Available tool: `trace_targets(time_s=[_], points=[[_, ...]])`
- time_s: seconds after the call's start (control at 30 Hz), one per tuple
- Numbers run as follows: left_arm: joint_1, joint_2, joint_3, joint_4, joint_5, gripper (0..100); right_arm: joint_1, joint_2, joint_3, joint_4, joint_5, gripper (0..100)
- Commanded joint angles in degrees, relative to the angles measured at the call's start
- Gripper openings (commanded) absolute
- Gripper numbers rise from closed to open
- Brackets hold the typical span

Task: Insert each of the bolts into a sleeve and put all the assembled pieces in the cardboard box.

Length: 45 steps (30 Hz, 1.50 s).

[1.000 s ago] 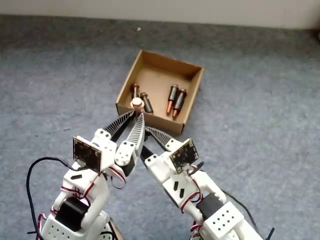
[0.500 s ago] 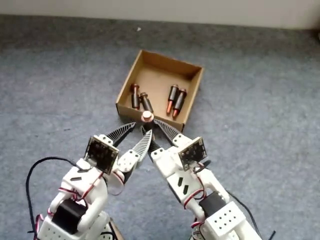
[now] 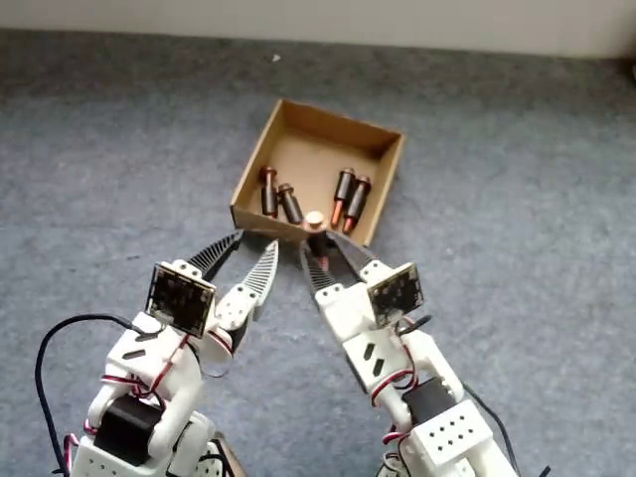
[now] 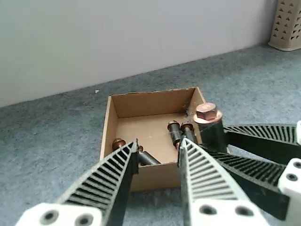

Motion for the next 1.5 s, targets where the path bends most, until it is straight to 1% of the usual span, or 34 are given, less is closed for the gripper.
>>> trace_targets(time_s=[0.0,0.07,0.17,0.23,0.33,0.53,0.63,0.73,0.87,1.0,1.2,1.3,1.47], points=[[-0.92,-0.4,-3.03,0.18,-6.77,14,4.44,-1.19,7.87,3.65,0.18,0.4],[-1.45,-0.4,-2.68,0.35,-11.08,8,6.2,-1.19,7.78,6.81,-0.7,0.4],[-5.23,-0.4,0.75,2.9,-13.54,0,9.8,-1.1,6.11,13.58,-6.42,0.4],[-7.52,-0.4,4.7,3.25,-13.8,2,11.91,-0.75,-0.04,21.05,-7.38,0.4],[-11.21,-0.4,10.33,3.43,-13.71,5,12.53,-0.66,-9.8,31.34,-7.47,0.4],[-16.57,-0.4,18.51,3.25,-13.89,5,12.26,0.48,-21.93,32.57,-7.03,0.5],[-17.63,0.13,19.74,4.13,-13.89,5,11.12,7.52,-27.21,32.04,-6.95,0.5],[-17.98,-0.31,19.74,6.42,-13.89,5,10.24,18.07,-33.1,26.95,-6.95,0.5],[-17.8,0.13,19.74,7.12,-13.89,5,10.07,32.48,-38.02,13.58,-6.95,0.5],[-18.07,0.13,19.74,6.86,-13.89,5,9.36,45.41,-40.31,0.31,-6.95,0.5],[-18.15,0.13,19.74,6.86,-13.8,5,6.81,60.88,-41.71,-14.73,-6.95,0.6],[-18.15,0.13,19.74,6.86,-13.8,5,6.64,67.21,-42.42,-19.3,-7.03,0.6],[-18.15,0.13,19.74,6.86,-13.8,5,6.64,72.84,-42.95,-20.0,-7.03,0.8]])
